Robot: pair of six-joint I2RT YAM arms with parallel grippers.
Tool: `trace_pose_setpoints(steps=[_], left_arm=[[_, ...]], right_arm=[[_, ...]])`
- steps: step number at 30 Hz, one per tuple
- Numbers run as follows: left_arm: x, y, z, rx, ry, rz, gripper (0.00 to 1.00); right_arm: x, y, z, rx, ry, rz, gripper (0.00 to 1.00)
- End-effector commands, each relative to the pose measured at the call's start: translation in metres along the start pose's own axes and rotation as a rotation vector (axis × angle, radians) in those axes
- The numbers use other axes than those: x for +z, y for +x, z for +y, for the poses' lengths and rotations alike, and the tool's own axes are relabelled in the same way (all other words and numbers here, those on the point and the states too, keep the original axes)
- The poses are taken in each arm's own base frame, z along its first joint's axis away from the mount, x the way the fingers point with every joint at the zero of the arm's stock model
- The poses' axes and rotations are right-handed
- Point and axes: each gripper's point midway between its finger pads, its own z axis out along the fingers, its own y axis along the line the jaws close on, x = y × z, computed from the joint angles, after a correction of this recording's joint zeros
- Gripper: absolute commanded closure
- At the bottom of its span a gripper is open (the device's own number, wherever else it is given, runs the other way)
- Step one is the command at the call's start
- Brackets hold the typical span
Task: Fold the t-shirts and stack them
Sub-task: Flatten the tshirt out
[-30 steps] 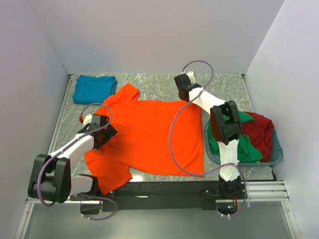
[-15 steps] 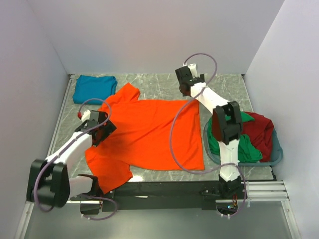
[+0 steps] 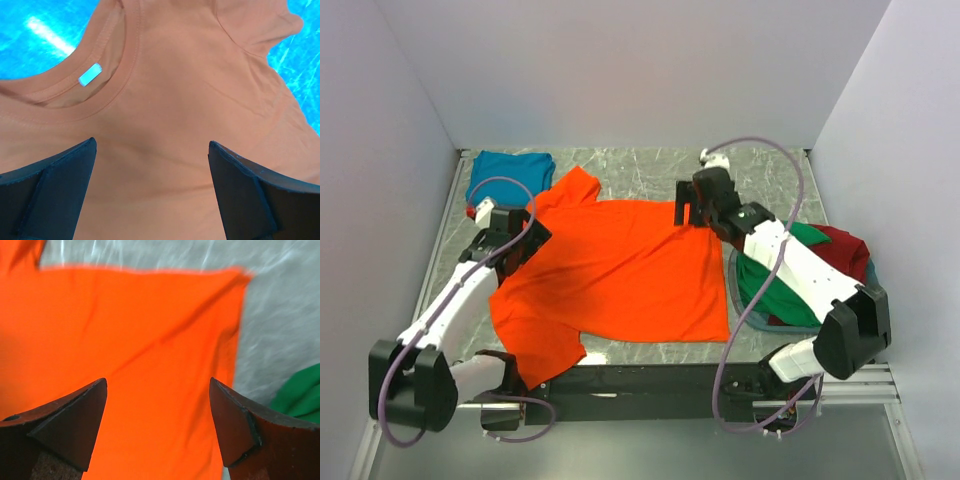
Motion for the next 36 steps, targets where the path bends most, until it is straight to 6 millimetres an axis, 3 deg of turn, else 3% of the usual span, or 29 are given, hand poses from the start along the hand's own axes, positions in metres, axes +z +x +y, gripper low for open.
trace_pose_setpoints(steps=[1,7,19,29,32,36], left_arm=[[0.008,-0.015,-0.026,0.018,0.059,-0.023,0.01],[0.045,-0.002,-0.034,0.06,0.033,0.035,0.0],[0.12,0.02,-0.024,0.118,-0.094,0.137,0.01],[0.15,0.034,-0.025,0.14,-0.118,0.194,0.01],[0.153,0.03,-0.029,0.152,-0.115,0.189,0.01],[0.153,0.008,-0.048,0.166,-0.101,0.142,0.01]], right_arm=[[0.005,0.033,0.025,0.046,-0.137,0.063,0.11],[0.038,0.078,0.032,-0.004,-0.106,0.204,0.11],[0.103,0.105,0.028,-0.041,0.017,0.324,0.11],[0.141,0.11,0.011,-0.022,0.037,0.359,0.11],[0.145,0.102,0.008,-0.04,0.06,0.353,0.11],[0.142,0.071,0.008,-0.038,0.06,0.293,0.11]])
